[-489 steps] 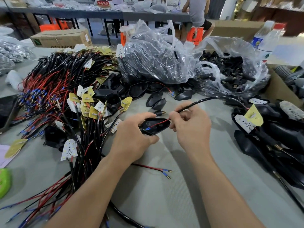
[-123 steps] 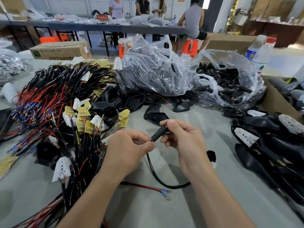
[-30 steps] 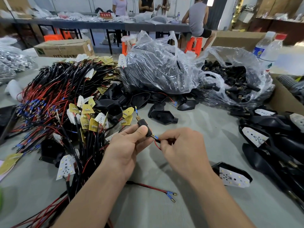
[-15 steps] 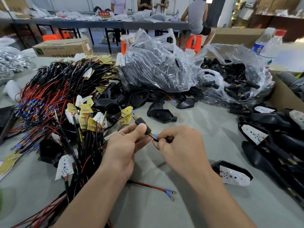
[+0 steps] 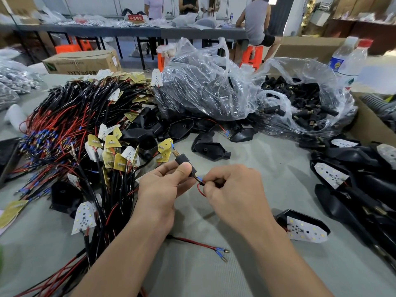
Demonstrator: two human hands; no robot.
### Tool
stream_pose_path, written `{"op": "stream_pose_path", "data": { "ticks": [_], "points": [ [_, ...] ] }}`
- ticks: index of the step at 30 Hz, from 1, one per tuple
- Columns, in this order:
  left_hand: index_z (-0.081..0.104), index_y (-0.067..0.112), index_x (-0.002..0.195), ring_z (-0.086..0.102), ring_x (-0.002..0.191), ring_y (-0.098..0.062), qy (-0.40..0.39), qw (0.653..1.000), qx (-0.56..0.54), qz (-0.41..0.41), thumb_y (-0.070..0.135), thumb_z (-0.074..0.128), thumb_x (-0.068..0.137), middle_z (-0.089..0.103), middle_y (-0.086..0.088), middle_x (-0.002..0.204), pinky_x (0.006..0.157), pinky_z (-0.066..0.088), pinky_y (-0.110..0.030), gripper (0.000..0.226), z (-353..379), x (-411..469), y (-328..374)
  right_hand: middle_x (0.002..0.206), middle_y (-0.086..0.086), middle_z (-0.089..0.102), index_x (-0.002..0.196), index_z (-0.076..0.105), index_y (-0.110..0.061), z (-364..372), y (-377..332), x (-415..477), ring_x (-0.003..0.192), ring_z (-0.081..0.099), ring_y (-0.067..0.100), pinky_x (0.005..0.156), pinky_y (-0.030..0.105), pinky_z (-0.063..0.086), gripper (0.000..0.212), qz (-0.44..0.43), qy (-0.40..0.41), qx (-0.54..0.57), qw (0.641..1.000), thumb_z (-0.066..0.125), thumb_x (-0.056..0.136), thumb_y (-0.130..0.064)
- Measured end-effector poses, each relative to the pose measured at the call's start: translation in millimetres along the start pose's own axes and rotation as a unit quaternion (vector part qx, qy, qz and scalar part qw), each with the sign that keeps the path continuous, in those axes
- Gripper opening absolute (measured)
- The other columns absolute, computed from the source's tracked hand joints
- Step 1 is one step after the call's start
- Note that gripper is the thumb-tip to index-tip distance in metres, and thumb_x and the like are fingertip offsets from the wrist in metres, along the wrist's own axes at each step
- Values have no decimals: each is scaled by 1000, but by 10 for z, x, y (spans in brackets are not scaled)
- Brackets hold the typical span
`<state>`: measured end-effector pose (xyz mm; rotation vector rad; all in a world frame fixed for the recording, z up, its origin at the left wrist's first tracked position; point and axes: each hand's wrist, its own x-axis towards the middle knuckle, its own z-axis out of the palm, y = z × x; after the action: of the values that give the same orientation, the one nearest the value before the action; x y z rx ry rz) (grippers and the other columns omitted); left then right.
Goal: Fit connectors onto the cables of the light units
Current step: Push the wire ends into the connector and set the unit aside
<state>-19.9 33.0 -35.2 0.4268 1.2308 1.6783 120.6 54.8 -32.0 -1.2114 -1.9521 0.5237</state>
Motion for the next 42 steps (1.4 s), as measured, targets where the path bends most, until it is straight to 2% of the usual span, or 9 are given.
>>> {"op": "stream_pose_path", "data": {
  "ticks": [5,9,15,27,32,35,38,40,42],
  "points": [
    [69,7,85,70,60,-11,-21,1000,10,8,-3,72,85,74,-4,70,56,58,-19,11,5,-2,12,49,-17,53,72,74,-24,-14,32,16,53,48,9,50,16,37,20,34,-18,3,999,55,70,-31],
    [74,9,83,71,64,-11,-45,999,13,7,0,74,82,75,-4,74,57,57,-18,9,10,-20,19,46,-14,53,71,74,-26,-10,56,24,49,48,9,47,14,36,13,60,-23,15,998,62,75,-25],
    [72,3,98,72,64,-9,-31,999,31,32,-3,74,82,76,-2,74,58,57,-17,17,24,-28,17,49,-12,58,73,72,-35,23,55,19,45,48,3,43,11,34,20,71,-10,72,995,55,68,-28],
    [73,2,96,74,69,-15,-59,994,64,72,-7,74,81,76,-7,77,63,59,-21,18,14,-44,45,56,-3,67,69,76,-28,24,-3,10,47,52,3,48,16,40,19,126,10,185,975,73,79,-12],
    [75,3,91,71,65,-14,-115,992,-3,53,7,77,68,72,-9,74,62,57,-19,24,26,-109,34,52,5,60,60,71,-13,-7,-41,38,46,44,15,44,25,33,9,186,-31,362,913,71,69,-14],
    [82,16,84,69,71,-15,-115,984,83,109,-7,74,80,73,-12,79,68,57,-19,24,55,-133,16,53,0,65,67,75,-16,15,-6,21,45,47,12,46,23,37,13,164,-9,290,943,72,77,-9],
    [79,9,88,72,71,-17,-91,990,62,91,-7,71,85,76,-10,81,68,59,-21,19,48,-97,36,60,7,70,84,78,-17,35,-62,28,48,52,15,50,25,44,9,172,-2,346,922,75,78,-10],
    [73,-1,95,72,66,-17,-78,996,12,49,-7,67,88,76,-10,77,64,59,-22,11,40,-80,57,62,9,68,108,72,-20,21,-63,45,52,53,16,53,21,45,36,179,-26,432,883,75,72,-15],
    [68,-6,102,72,63,-16,-60,998,-24,20,-6,65,90,74,-9,76,61,58,-21,13,28,-55,69,63,4,67,119,64,-26,-3,-40,52,57,54,16,57,19,46,51,169,-49,433,884,76,70,-18]
  ]
}}
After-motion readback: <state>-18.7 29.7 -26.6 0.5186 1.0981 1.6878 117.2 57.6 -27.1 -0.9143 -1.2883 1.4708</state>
